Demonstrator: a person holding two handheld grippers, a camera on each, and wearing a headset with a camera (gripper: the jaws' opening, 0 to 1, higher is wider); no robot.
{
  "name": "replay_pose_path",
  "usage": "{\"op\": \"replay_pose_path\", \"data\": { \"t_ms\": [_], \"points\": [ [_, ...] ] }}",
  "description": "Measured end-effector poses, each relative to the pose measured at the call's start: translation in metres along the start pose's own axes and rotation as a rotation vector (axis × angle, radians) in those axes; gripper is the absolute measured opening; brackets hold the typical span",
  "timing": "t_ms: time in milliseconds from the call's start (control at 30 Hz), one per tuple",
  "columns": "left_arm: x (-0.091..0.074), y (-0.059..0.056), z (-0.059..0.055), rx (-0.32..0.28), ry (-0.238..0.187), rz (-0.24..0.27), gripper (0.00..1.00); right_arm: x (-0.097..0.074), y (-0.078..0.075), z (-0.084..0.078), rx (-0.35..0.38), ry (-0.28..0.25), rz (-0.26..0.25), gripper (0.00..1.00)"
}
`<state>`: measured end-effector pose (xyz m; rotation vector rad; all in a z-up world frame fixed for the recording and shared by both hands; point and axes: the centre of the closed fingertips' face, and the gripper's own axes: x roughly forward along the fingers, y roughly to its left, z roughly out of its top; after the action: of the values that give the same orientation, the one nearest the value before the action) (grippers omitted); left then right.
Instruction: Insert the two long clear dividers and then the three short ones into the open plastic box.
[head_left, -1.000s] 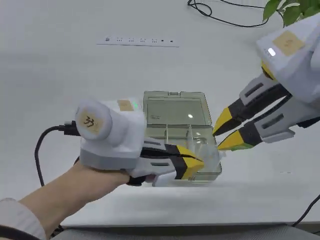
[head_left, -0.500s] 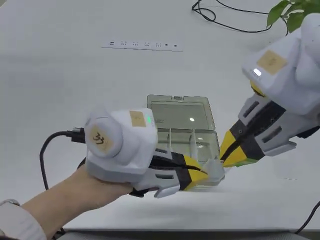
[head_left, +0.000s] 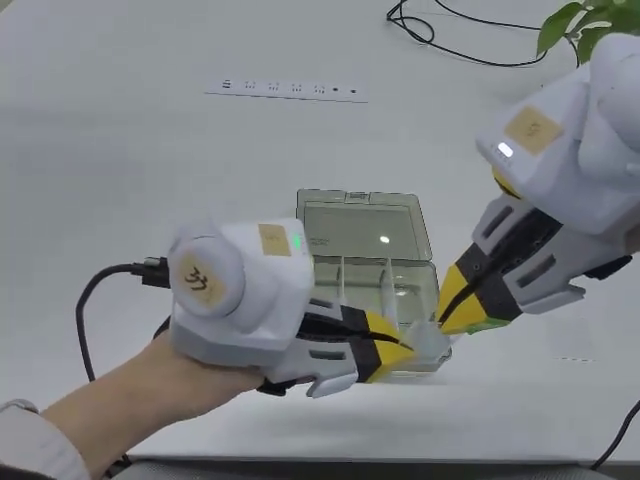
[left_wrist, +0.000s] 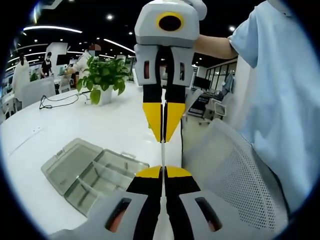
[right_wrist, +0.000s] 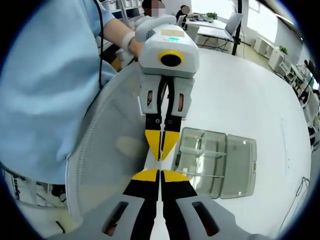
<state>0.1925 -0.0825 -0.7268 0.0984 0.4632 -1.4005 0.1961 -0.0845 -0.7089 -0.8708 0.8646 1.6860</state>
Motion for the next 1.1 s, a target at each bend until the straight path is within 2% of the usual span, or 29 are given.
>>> {"op": "replay_pose_path", "data": {
  "t_ms": [333,567,633,800,833,933,967,1100],
  "points": [
    [-0.001,0.003,-0.004,0.001,0.005,0.026,0.00,0.004,-0.003,0.001,0.010,0.012,-0.012,0.02],
    [-0.004,0.008,-0.004,-0.017,-0.011,0.052,0.02,0.003,-0.007,0.004,0.034,-0.002,-0.020,0.02],
    [-0.007,0.011,-0.007,-0.028,-0.003,0.067,0.06,0.000,-0.010,0.005,0.046,-0.011,-0.030,0.02],
    [-0.017,0.020,-0.012,-0.046,-0.013,0.128,0.17,-0.004,-0.024,0.004,0.096,-0.027,-0.080,0.02],
    [-0.020,0.022,-0.014,-0.066,-0.013,0.146,0.22,-0.005,-0.029,0.006,0.098,-0.040,-0.105,0.02],
    [-0.026,0.029,-0.018,-0.075,-0.011,0.192,0.33,-0.007,-0.041,0.007,0.115,-0.055,-0.144,0.02],
    [-0.027,0.031,-0.020,-0.084,-0.011,0.203,0.37,-0.007,-0.042,0.006,0.130,-0.055,-0.139,0.02],
    [-0.035,0.039,-0.025,-0.098,-0.010,0.260,0.54,-0.008,-0.056,0.005,0.132,-0.066,-0.172,0.02]
  ]
}}
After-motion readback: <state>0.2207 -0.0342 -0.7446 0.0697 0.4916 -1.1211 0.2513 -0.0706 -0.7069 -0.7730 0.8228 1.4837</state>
